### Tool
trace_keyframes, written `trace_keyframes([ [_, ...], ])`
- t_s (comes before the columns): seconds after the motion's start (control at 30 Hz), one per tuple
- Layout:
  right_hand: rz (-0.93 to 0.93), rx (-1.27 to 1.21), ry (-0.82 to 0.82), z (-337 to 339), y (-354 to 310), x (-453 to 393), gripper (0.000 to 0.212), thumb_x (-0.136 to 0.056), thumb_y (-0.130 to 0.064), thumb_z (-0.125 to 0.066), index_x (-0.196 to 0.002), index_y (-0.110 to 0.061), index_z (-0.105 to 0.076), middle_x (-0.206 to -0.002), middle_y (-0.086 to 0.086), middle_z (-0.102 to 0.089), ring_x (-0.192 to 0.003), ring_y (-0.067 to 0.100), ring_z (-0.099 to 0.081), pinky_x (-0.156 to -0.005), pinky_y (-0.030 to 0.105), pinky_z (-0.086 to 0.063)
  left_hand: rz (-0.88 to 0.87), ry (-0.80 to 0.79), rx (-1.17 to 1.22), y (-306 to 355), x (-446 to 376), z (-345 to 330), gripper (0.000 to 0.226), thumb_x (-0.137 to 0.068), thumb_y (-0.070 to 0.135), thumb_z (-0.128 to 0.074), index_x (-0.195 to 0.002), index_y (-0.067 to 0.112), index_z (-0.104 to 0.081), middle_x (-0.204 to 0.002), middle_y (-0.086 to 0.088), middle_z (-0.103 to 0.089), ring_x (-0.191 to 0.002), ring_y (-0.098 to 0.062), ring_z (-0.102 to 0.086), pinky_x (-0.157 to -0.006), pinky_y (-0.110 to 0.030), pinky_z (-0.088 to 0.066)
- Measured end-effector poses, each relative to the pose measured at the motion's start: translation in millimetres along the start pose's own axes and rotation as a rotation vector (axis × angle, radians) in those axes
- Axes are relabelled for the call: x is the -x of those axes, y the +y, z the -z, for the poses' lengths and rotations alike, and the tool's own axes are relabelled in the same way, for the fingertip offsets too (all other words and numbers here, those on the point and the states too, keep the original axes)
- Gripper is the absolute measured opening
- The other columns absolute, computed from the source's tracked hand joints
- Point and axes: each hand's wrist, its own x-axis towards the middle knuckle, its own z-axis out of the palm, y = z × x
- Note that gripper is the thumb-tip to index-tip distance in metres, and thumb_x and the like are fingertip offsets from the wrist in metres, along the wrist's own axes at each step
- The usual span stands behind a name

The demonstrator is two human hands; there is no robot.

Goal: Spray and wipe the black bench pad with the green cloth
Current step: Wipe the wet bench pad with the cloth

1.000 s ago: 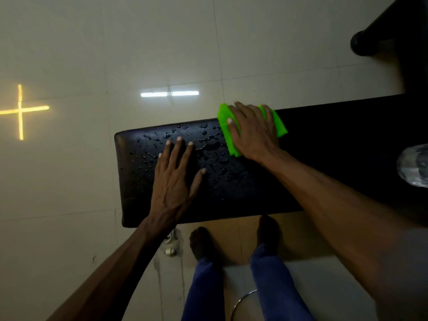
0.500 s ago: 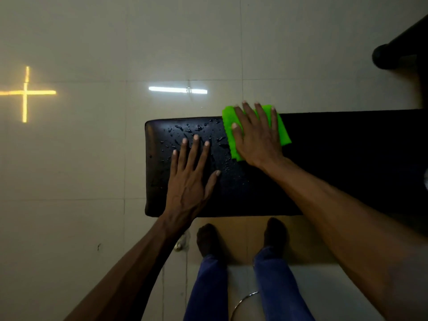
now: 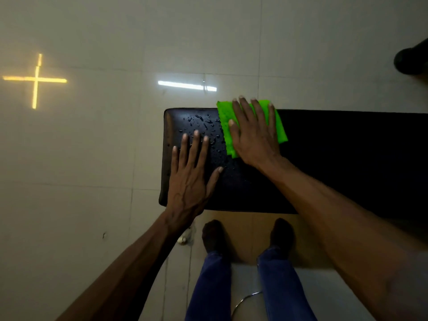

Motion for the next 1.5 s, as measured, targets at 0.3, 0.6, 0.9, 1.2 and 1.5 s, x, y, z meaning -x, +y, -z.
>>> trace_keyframes([
  [0.3, 0.163, 0.150, -0.062, 18.5, 56.7, 23.3, 0.062, -0.108, -0.048, -0.018, -0.167, -0.031, -0.019, -0.176, -0.007, -0.019, -0.163, 0.020, -0.014, -0.133, 0.049, -0.005, 0.017, -0.025, 0.087, -24.0, 16.4, 17.5, 0.074, -0.101, 0.056, -0.037, -0.161, 0.016, -0.017, -0.170, -0.005, -0.005, -0.157, -0.024, 0.004, -0.127, -0.047, -0.012],
  [0.6, 0.238, 0.082, -0.081, -3.7, -39.7, 13.2, 0.063, -0.110, -0.044, -0.021, -0.168, -0.023, -0.012, -0.178, -0.001, -0.008, -0.165, 0.025, -0.003, -0.131, 0.058, 0.001, 0.050, -0.013, 0.154, -31.2, 38.9, 7.1, 0.074, -0.103, 0.051, -0.044, -0.162, 0.019, -0.014, -0.171, -0.002, -0.001, -0.157, -0.022, 0.005, -0.123, -0.052, -0.024],
  [0.9, 0.080, 0.089, -0.050, 7.5, -13.7, -9.8, 0.063, -0.106, -0.046, -0.018, -0.167, -0.029, -0.021, -0.176, -0.004, -0.018, -0.163, 0.022, -0.014, -0.131, 0.053, -0.004, 0.061, 0.036, 0.209, -26.7, 45.4, -1.2, 0.072, -0.103, 0.047, -0.046, -0.161, 0.017, -0.017, -0.171, -0.007, -0.003, -0.157, -0.025, 0.003, -0.124, -0.052, -0.021],
  [1.2, 0.472, 0.182, -0.175, 8.2, -26.6, 4.4, 0.063, -0.108, -0.050, -0.013, -0.168, -0.030, -0.010, -0.177, -0.007, -0.003, -0.164, 0.020, 0.000, -0.133, 0.053, -0.002, 0.076, 0.063, 0.254, -32.3, 59.8, -1.2, 0.068, -0.103, 0.042, -0.049, -0.159, 0.012, -0.025, -0.170, -0.008, -0.010, -0.158, -0.025, -0.002, -0.120, -0.051, -0.028],
  [1.5, 0.172, -0.004, -0.147, -2.2, -96.0, -39.2, 0.058, -0.111, -0.041, -0.025, -0.167, -0.027, -0.019, -0.176, -0.004, -0.018, -0.163, 0.020, -0.014, -0.131, 0.054, -0.006, 0.097, 0.095, 0.264, -34.4, 63.9, -1.9, 0.066, -0.102, 0.041, -0.048, -0.158, 0.011, -0.029, -0.168, -0.009, -0.018, -0.157, -0.025, -0.010, -0.125, -0.038, -0.021],
])
